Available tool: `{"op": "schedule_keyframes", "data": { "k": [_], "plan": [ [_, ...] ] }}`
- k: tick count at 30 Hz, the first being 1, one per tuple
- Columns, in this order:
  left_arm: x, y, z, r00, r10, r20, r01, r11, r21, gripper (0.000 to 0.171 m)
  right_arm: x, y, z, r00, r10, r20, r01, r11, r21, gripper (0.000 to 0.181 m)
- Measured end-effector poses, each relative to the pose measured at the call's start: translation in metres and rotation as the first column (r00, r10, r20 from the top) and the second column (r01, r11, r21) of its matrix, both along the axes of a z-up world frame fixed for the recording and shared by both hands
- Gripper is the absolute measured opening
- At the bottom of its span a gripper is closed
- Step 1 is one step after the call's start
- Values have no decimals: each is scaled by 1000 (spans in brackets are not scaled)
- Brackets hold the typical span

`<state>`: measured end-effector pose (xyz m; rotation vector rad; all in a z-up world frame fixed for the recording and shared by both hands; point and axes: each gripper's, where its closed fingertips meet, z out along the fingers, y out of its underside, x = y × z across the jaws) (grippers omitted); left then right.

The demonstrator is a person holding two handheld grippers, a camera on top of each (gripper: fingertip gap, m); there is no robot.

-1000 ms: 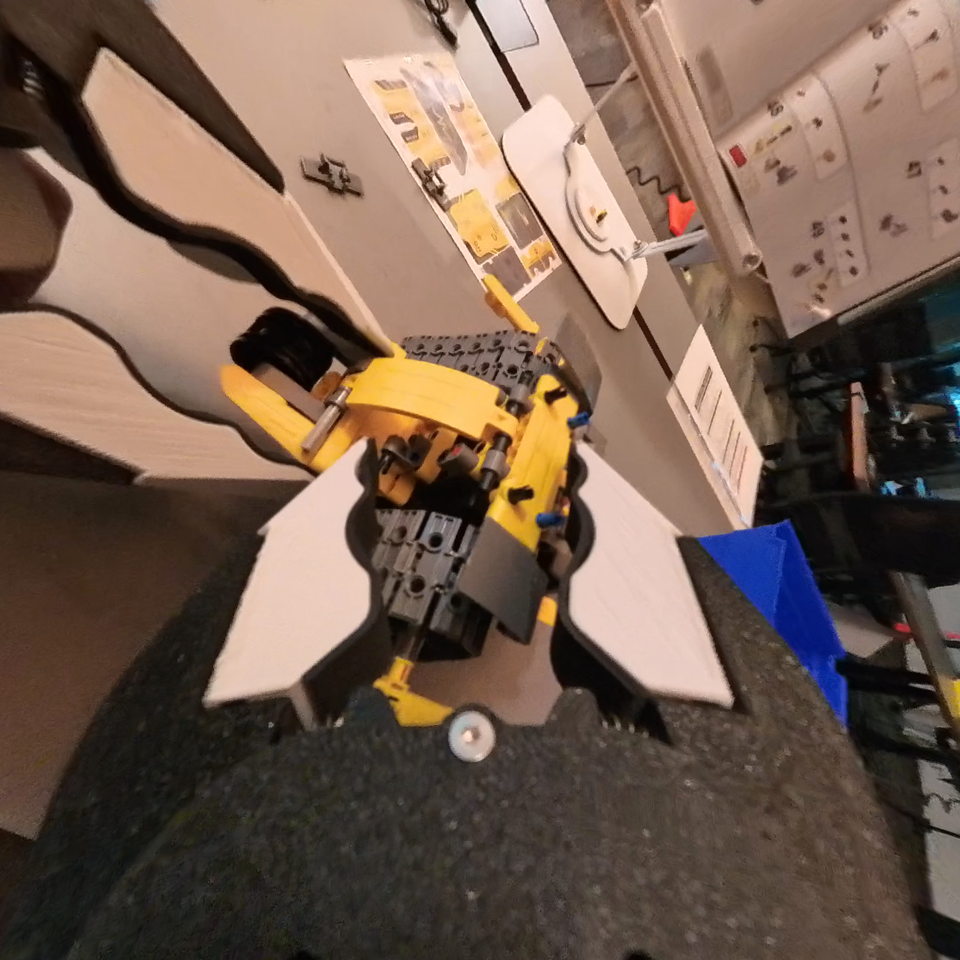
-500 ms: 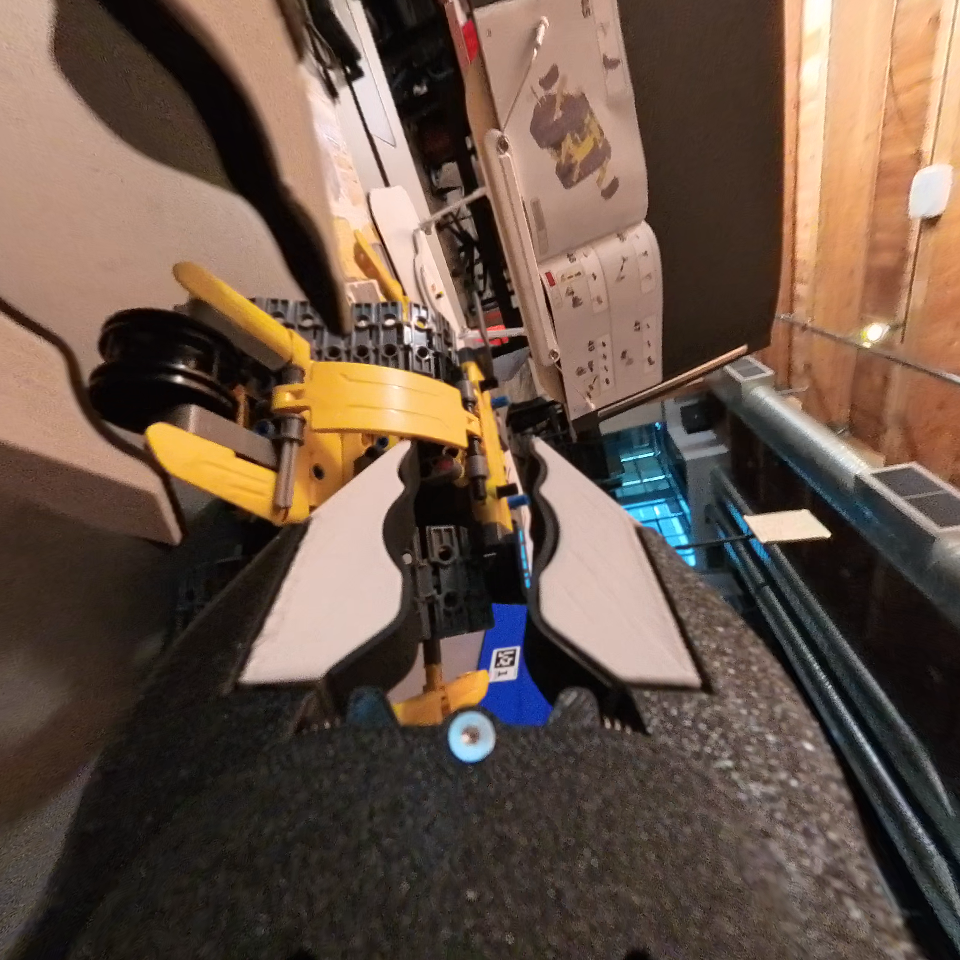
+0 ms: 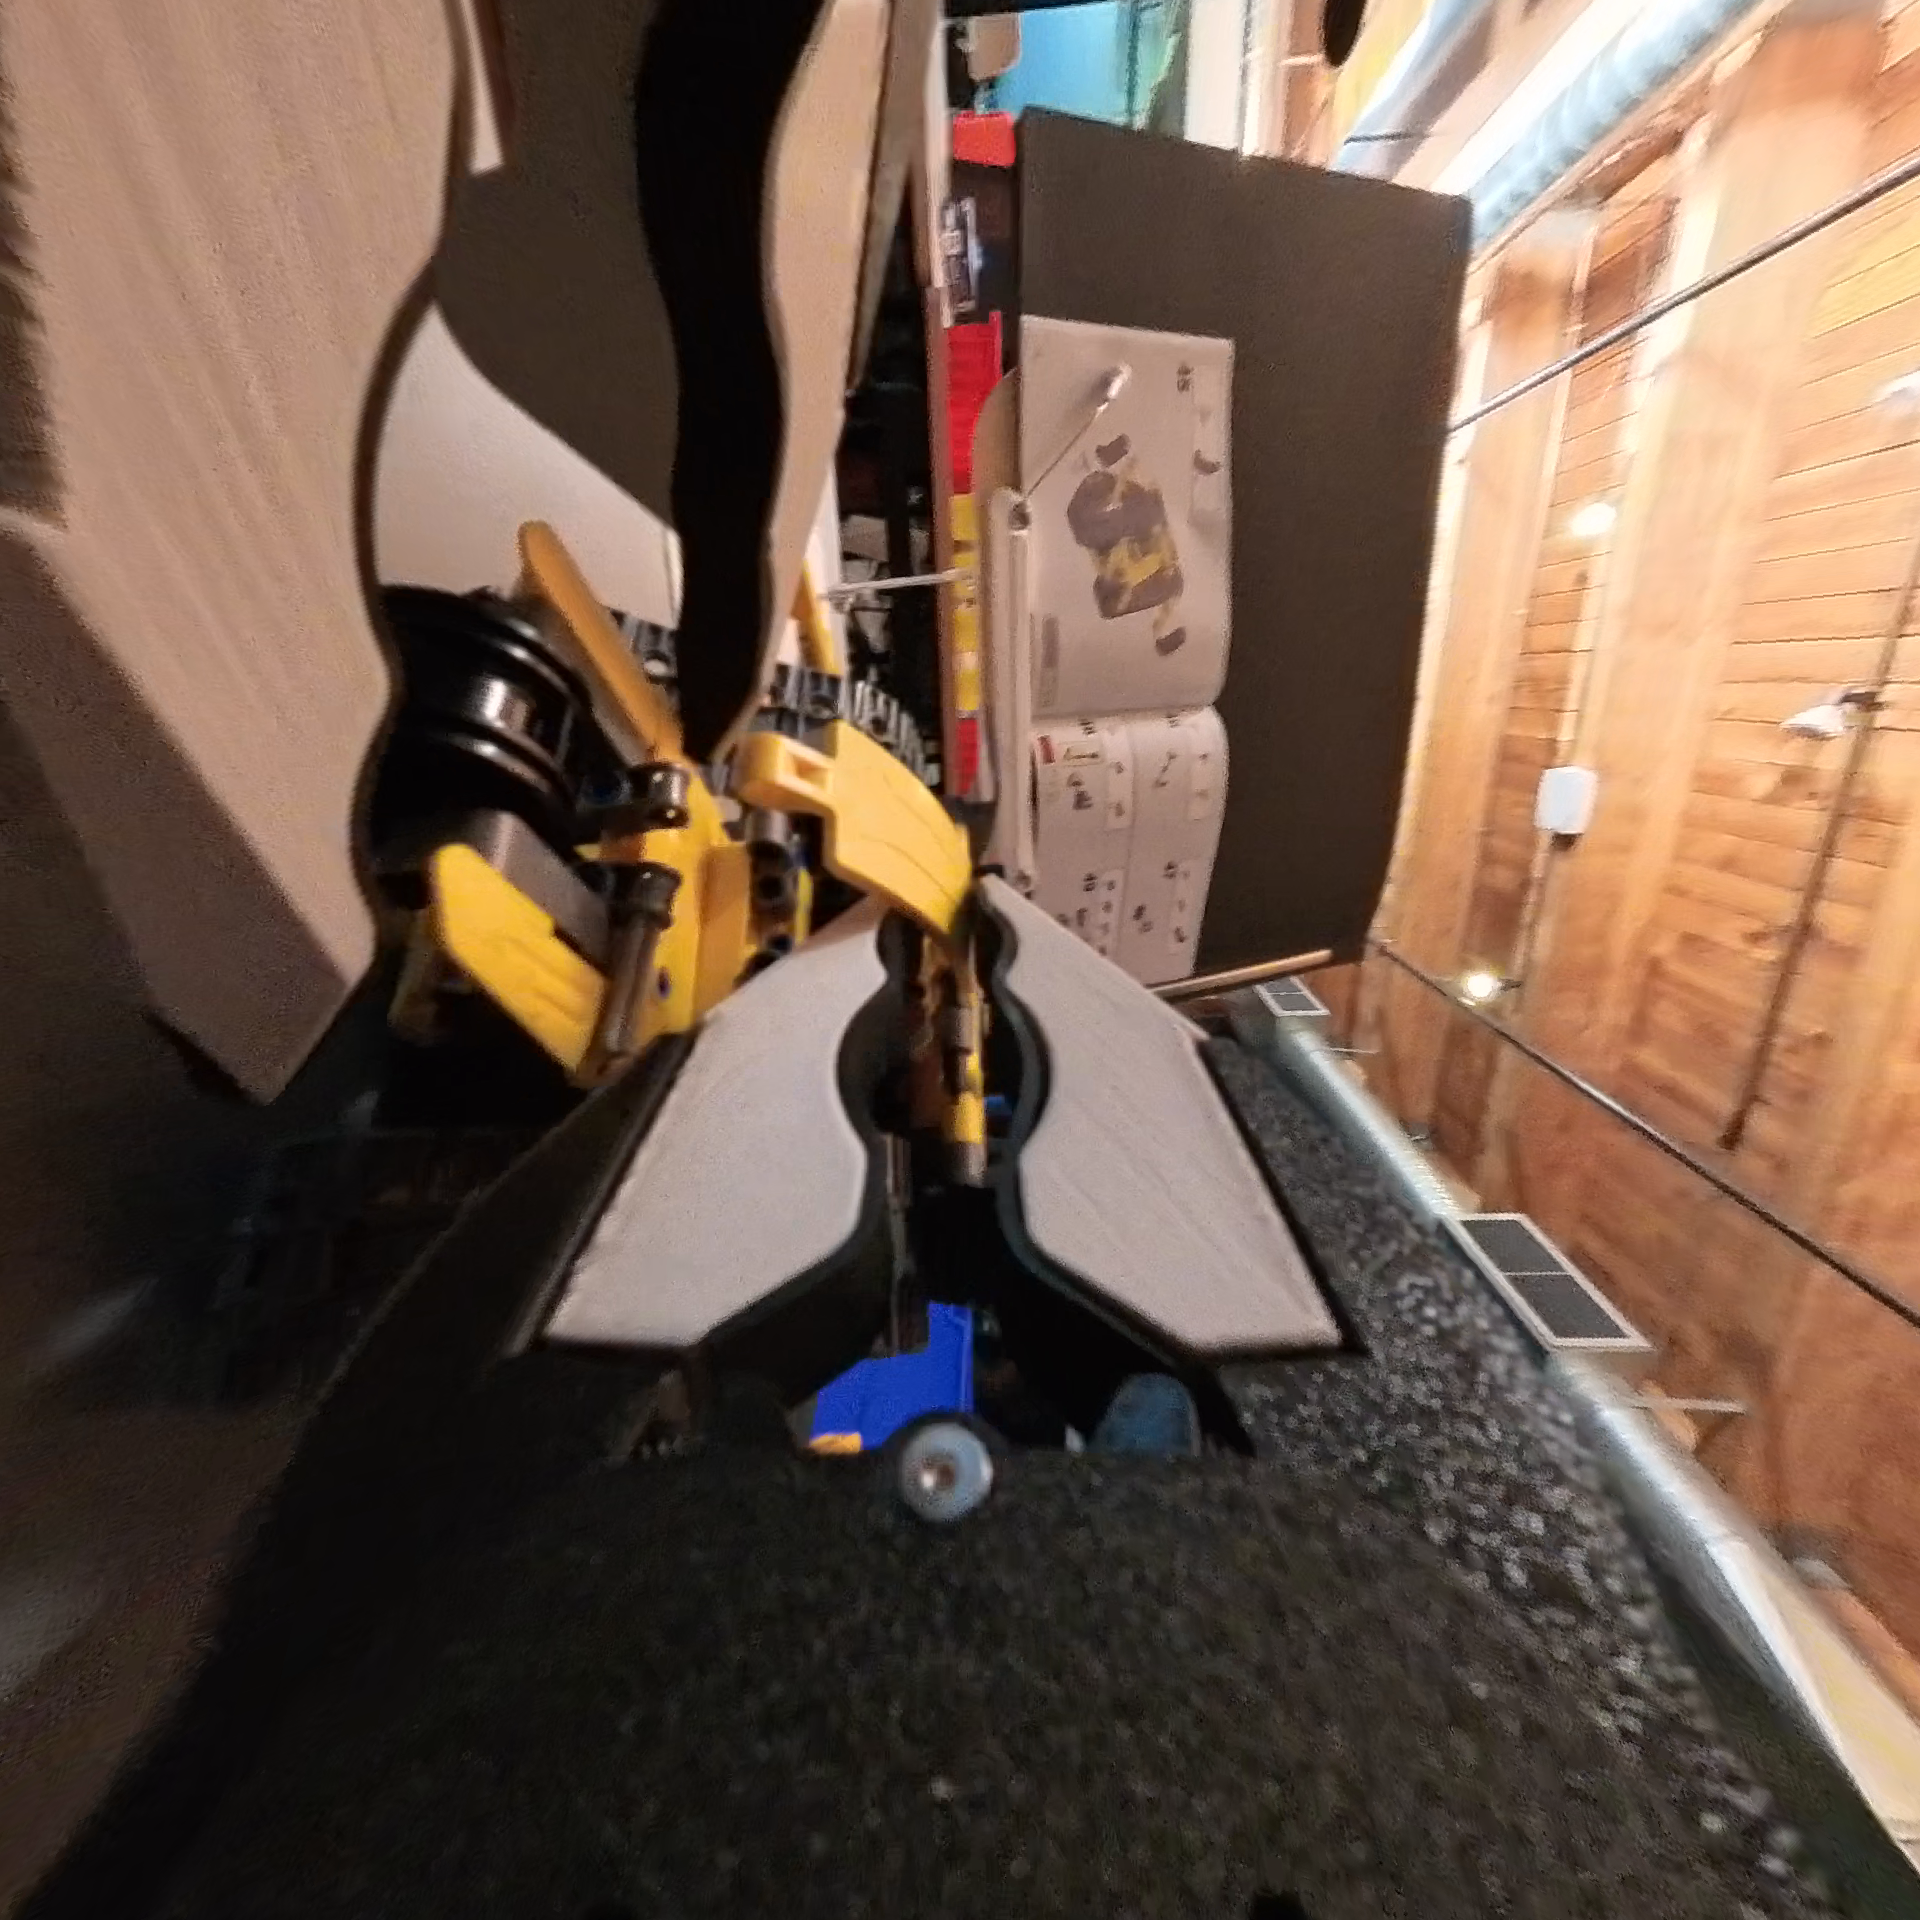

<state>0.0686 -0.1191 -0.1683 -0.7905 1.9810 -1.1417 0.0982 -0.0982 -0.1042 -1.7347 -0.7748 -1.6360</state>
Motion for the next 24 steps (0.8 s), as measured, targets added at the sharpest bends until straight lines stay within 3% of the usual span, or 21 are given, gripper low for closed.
{"op": "schedule_keyframes", "data": {
  "k": [5, 9, 12, 15, 19, 21, 24],
  "plan": [
    [3, 3, 1, 1000, 14, -15, -14, 1000, -28, 77, 3, 1, 8, 999, 12, -32, -10, 998, 57, 2],
    [3, 4, 1, 1000, 17, -13, -18, 1000, -25, 73, 3, -2, 5, 991, -3, 137, 4, 1000, -4, 5],
    [3, 6, 1, 1000, 20, -8, -20, 1000, -13, 70, -4, -4, 1, 990, 36, 137, -27, 997, -66, 16],
    [3, 11, 1, 999, 31, -10, -31, 999, -22, 68, -14, -13, 1, 998, 54, 17, -52, 995, -91, 33],
    [5, 24, 1, 998, 63, -20, -63, 997, -35, 63, -28, -22, 8, 976, 117, -181, -123, 992, -20, 32],
    [6, 29, 2, 998, 64, -20, -64, 997, -35, 65, -32, -22, 13, 931, 157, -328, -138, 987, 80, 30],
    [2, 30, 3, 999, 29, -15, -30, 999, -33, 84, -36, -26, 19, 802, 234, -549, -112, 962, 248, 26]
  ]
}}
